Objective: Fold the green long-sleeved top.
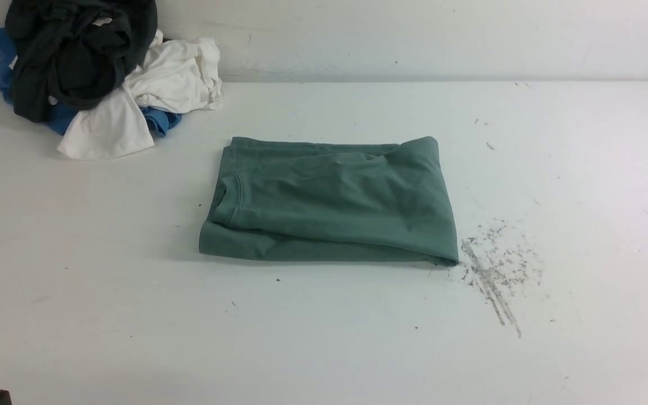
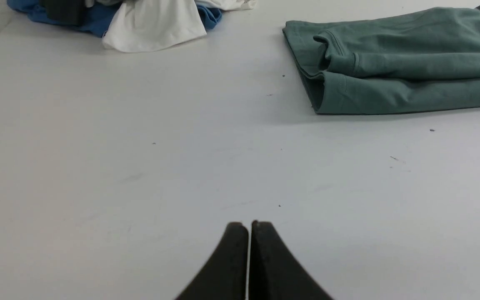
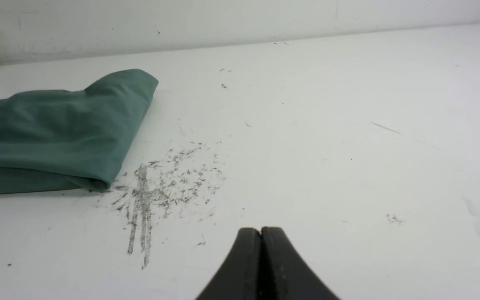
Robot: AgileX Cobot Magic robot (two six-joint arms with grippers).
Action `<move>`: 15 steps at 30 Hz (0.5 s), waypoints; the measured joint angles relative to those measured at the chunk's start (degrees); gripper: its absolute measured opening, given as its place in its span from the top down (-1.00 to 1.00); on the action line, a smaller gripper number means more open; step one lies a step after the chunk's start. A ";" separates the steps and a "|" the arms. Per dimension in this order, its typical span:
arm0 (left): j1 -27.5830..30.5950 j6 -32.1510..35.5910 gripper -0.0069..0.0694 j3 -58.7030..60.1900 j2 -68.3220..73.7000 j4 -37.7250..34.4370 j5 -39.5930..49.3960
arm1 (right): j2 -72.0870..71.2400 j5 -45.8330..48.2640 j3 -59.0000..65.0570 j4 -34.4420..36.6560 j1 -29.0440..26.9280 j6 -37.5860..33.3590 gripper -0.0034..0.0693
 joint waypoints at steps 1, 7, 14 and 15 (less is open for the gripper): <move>0.00 0.05 0.84 0.00 0.00 0.00 0.00 | 0.00 0.00 0.00 0.00 0.00 0.00 0.93; 0.00 0.38 0.84 0.00 0.00 0.00 0.00 | 0.00 0.00 0.00 0.00 0.00 0.00 0.93; 0.00 0.45 0.84 0.00 0.00 0.00 0.00 | 0.00 0.00 0.00 0.00 0.00 0.00 0.93; 0.00 0.45 0.84 0.00 0.00 0.00 0.00 | 0.00 0.00 0.00 0.00 0.00 0.00 0.93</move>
